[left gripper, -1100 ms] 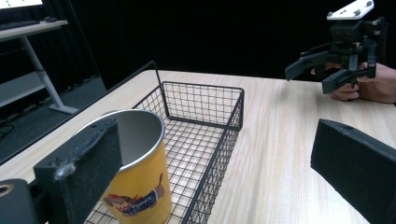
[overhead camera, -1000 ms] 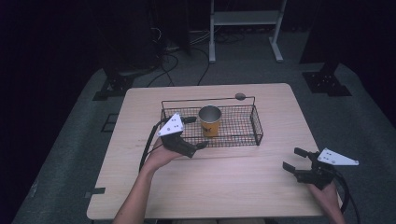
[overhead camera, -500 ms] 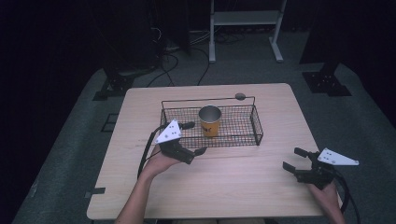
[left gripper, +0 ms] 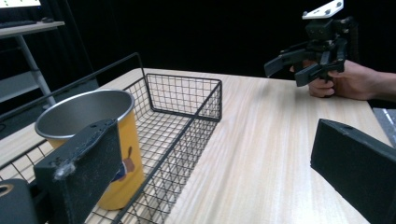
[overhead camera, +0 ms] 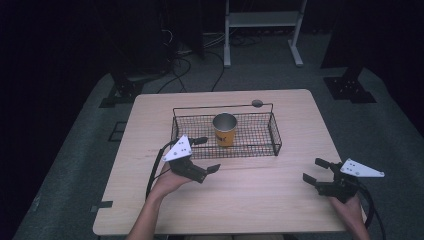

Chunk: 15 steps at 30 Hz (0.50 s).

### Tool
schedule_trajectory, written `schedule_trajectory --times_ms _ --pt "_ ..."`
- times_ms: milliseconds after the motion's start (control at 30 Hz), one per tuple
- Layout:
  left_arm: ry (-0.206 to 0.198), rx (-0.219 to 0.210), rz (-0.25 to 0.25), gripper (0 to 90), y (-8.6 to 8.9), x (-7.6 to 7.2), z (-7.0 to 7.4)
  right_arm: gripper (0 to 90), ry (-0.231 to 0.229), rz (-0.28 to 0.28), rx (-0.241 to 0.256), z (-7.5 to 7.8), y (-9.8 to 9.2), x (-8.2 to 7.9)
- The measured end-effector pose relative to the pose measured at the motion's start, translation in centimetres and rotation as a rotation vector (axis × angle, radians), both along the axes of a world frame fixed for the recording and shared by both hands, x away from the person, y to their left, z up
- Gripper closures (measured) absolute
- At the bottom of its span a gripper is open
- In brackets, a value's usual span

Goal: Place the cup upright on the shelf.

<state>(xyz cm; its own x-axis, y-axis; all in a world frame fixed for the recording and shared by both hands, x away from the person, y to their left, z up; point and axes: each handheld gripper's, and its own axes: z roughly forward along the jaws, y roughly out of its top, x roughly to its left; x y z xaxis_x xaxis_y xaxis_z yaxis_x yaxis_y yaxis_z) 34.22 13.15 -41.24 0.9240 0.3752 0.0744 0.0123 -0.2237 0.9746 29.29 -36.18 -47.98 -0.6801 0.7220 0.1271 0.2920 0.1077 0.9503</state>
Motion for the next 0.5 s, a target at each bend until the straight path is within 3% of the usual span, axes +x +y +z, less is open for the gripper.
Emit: schedule_trajectory --times_ms 500 --pt "0.004 -0.020 0.010 1.3 0.7 -2.0 -1.5 13.6 -0.001 0.000 -0.006 0.0 0.1 0.0"
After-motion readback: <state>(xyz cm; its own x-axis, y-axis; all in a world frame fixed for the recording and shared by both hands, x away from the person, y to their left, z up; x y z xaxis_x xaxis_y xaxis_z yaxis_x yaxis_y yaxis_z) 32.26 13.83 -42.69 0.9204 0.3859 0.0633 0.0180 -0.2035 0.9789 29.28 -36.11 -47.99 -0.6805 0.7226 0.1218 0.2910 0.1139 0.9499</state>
